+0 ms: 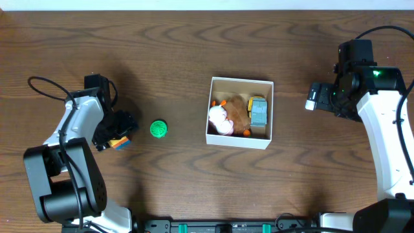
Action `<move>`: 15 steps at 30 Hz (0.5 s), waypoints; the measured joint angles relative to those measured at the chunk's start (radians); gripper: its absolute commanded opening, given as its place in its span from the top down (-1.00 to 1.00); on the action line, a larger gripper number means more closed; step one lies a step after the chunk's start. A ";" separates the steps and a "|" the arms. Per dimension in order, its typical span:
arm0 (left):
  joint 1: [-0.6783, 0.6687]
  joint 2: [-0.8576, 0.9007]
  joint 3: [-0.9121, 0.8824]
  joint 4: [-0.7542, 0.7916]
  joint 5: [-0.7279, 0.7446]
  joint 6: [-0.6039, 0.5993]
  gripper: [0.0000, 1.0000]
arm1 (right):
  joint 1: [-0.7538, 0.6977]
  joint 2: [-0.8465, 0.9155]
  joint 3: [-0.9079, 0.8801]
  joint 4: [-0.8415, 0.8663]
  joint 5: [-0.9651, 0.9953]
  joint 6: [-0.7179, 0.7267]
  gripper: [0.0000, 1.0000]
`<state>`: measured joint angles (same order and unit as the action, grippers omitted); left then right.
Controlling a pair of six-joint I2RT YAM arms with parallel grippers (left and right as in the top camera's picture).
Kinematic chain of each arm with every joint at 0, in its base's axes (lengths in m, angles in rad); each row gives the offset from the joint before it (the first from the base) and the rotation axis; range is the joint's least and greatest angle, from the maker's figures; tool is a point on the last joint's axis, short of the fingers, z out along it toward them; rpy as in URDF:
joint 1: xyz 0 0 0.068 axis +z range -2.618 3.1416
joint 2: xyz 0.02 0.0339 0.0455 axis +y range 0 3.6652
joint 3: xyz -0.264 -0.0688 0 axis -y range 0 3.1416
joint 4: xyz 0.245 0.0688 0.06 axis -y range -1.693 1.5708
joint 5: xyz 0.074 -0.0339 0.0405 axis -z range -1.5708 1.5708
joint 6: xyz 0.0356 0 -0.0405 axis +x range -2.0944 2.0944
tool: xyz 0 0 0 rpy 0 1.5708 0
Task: Pack container
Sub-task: 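Lower the left gripper over the small colored cube and grasp it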
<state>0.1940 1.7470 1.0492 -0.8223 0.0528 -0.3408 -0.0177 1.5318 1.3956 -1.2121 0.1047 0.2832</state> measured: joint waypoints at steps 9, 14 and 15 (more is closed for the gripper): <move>0.000 0.000 0.000 -0.001 0.000 -0.009 -0.25 | 0.000 0.000 0.000 -0.001 0.000 0.000 -0.99; 0.000 0.000 0.000 -0.004 0.004 -0.019 -0.17 | 0.000 0.000 0.000 -0.002 0.000 0.000 -0.98; 0.000 0.000 0.000 -0.004 0.005 -0.019 -0.15 | 0.000 0.000 0.000 -0.002 0.000 0.000 -0.98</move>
<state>0.1940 1.7470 1.0492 -0.8265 0.0574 -0.3603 -0.0177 1.5318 1.3956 -1.2137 0.1047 0.2829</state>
